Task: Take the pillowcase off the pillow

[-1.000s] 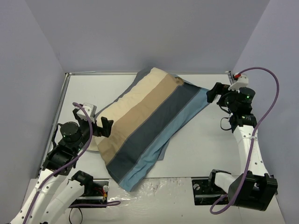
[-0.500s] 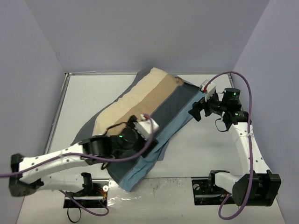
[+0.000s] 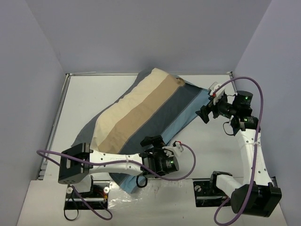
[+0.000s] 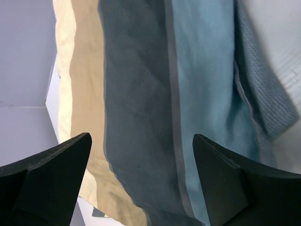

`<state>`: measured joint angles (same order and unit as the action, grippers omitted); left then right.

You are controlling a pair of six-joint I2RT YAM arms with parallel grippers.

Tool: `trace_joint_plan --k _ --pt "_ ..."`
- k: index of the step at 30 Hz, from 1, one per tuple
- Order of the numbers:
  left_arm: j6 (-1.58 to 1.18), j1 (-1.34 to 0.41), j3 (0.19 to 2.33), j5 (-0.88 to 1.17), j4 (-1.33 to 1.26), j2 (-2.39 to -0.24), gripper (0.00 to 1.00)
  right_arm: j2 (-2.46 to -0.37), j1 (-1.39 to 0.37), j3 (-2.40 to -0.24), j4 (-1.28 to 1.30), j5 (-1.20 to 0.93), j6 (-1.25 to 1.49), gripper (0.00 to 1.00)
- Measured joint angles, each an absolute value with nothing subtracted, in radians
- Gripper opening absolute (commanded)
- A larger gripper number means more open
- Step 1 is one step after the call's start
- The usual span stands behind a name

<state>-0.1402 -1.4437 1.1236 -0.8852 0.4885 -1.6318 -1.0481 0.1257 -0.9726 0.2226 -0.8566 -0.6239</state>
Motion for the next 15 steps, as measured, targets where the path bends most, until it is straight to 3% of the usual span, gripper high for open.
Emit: trace_joint_plan --k 4,7,11,12,15 --pt "-0.116 -1.408 1.113 -0.915 0.406 -1.683 0.86 -1.049 0.126 -0.973 0.224 -0.870 -0.627 1.00" --pt "-0.101 -1.372 1.099 -0.913 0.354 -1.737 0.76 -1.051 0.126 -0.973 0.229 -0.875 -0.627 1.00" --pt "-0.082 -1.329 1.076 -0.892 0.313 -1.798 0.52 -1.051 0.130 -0.973 0.230 -0.881 -0.626 1.00" --pt "-0.079 -1.321 1.070 -0.886 0.303 -1.805 0.37 -1.051 0.131 -0.973 0.230 -0.880 -0.626 1.00" --pt "-0.070 -1.300 1.062 -0.875 0.289 -1.808 0.17 -1.051 0.138 -0.973 0.230 -0.878 -0.627 0.99"
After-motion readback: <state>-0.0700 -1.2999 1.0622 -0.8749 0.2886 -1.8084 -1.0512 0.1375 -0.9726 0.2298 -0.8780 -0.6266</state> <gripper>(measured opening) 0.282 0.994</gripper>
